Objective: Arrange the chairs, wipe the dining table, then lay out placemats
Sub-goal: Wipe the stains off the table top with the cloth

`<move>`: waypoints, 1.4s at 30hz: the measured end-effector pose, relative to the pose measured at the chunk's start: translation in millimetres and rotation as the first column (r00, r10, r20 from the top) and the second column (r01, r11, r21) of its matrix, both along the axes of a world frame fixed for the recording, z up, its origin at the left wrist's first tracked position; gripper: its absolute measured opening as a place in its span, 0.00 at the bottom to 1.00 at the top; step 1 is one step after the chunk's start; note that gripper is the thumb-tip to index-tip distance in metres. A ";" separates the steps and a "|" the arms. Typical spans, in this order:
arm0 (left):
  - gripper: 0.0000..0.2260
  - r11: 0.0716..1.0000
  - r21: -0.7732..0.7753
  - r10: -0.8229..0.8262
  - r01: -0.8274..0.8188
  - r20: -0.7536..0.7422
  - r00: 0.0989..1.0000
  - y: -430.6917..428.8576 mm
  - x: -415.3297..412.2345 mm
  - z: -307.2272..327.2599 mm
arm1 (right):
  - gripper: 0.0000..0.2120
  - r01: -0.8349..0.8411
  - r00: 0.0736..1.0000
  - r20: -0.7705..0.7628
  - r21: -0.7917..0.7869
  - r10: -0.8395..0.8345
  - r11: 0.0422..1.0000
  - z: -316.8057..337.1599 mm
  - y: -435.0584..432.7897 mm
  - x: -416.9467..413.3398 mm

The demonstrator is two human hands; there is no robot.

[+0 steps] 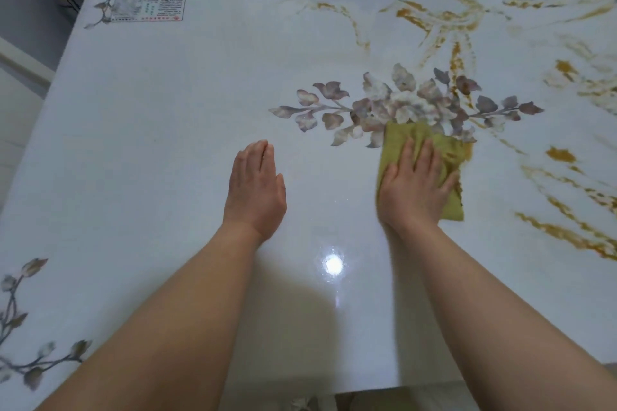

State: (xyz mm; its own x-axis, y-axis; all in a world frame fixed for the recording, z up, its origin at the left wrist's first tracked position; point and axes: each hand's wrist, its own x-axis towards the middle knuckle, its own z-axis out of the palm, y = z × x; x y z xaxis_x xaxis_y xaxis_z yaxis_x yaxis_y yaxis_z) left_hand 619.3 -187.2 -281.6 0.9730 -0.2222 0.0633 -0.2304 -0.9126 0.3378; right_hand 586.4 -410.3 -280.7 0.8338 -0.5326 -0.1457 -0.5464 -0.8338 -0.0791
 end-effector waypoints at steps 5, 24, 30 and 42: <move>0.22 0.999 0.007 0.044 -0.045 0.063 0.997 29.1 -50.0 -7.9 | 0.27 0.030 0.998 -0.052 0.005 -0.030 1.000 5.2 44.3 -18.5; 0.24 0.989 0.029 0.141 -0.144 0.104 0.985 93.0 -114.3 -17.1 | 0.26 -0.300 0.948 -0.078 0.091 0.308 0.949 8.9 122.4 15.6; 0.25 0.986 0.055 0.155 -0.160 0.087 0.984 92.9 -113.7 -18.0 | 0.25 -0.577 0.812 -0.051 0.085 0.582 0.813 6.4 179.7 22.4; 0.24 0.967 0.099 0.231 -0.234 0.037 0.972 121.2 -143.0 -7.8 | 0.24 -0.528 0.849 0.006 0.066 0.529 0.847 3.9 133.8 -72.9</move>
